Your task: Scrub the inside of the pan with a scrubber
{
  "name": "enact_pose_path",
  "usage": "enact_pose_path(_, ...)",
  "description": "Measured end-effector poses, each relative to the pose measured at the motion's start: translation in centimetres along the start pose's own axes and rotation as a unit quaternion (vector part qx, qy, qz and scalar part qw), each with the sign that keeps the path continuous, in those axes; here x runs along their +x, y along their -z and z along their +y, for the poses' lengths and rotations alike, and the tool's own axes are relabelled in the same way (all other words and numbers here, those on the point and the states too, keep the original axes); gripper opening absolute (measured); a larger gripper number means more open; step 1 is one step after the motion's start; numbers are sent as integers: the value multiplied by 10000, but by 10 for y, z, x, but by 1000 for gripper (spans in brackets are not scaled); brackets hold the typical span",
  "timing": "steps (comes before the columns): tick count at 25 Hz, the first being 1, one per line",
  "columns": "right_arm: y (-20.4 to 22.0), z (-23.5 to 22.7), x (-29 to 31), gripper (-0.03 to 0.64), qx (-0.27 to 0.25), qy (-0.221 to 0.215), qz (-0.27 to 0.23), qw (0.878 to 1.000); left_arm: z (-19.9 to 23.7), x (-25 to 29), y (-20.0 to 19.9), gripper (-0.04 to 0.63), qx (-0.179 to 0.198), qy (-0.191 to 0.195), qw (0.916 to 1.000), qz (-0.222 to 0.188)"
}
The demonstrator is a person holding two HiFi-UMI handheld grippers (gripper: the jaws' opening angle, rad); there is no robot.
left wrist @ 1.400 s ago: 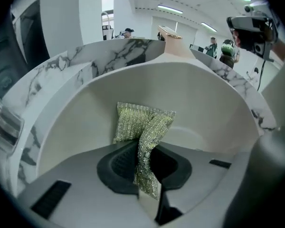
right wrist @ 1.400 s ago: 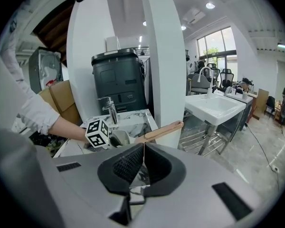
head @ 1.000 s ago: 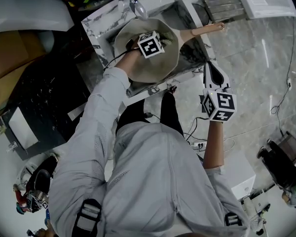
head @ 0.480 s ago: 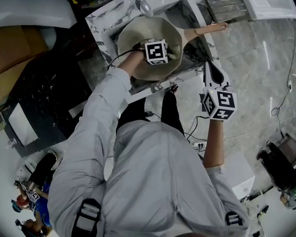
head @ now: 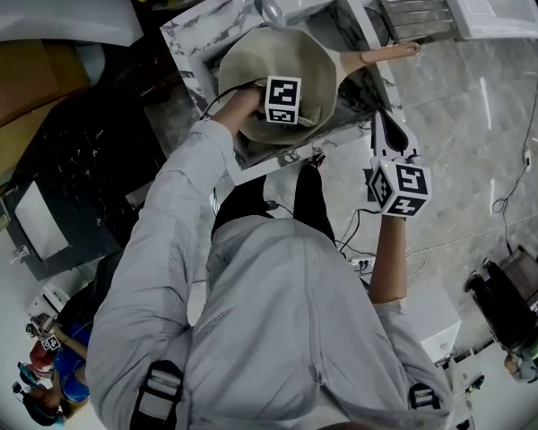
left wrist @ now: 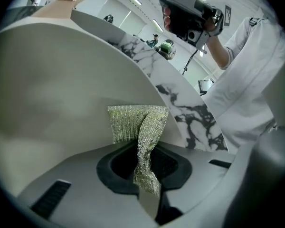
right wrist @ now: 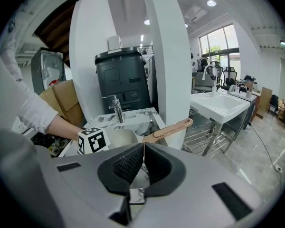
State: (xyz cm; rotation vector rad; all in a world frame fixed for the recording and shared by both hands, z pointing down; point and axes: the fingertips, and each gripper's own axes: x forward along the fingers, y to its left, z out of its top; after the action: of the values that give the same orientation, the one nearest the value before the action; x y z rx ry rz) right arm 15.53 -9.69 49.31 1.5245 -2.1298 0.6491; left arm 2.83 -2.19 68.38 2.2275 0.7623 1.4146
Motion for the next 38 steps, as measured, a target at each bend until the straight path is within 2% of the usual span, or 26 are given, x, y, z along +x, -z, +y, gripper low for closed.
enact_pose_path(3, -1, 0, 0, 35, 5, -2, -12, 10000, -14, 3, 20, 60, 4, 365, 9984, 434)
enact_pose_path(7, -2, -1, 0, 35, -7, 2, -16, 10000, -24, 3, 48, 60, -81, 680, 9918, 1075)
enact_pose_path(11, -4, -1, -1, 35, -13, 8, -22, 10000, -24, -1, 74, 60, -465, 795, 9828, 1602)
enact_pose_path(14, -3, -2, -2, 35, -10, 27, -25, 10000, -20, -8, 98, 61, -692, 726, 9740, 2031)
enact_pose_path(20, 1, -4, -5, 35, 13, 47, -1, 10000, -3, -18, 123, 60, -1018, 258, 9618, 2529)
enact_pose_path(24, 1, -8, -7, 35, 28, 72, -22, 10000, 12, -24, 137, 60, -1149, -207, 9440, 3085)
enact_pose_path(27, 1, -11, -9, 35, 32, 110, -20, 9999, 25, -32, 146, 60, -1441, -591, 9311, 3298)
enact_pose_path(33, 4, -20, -14, 35, 59, 187, 3, 9998, 58, -47, 154, 60, -1758, -1467, 9192, 3204)
enact_pose_path(38, 7, -19, -13, 35, 57, 177, 11, 9998, 81, -63, 151, 60, -1939, -2047, 9157, 2863)
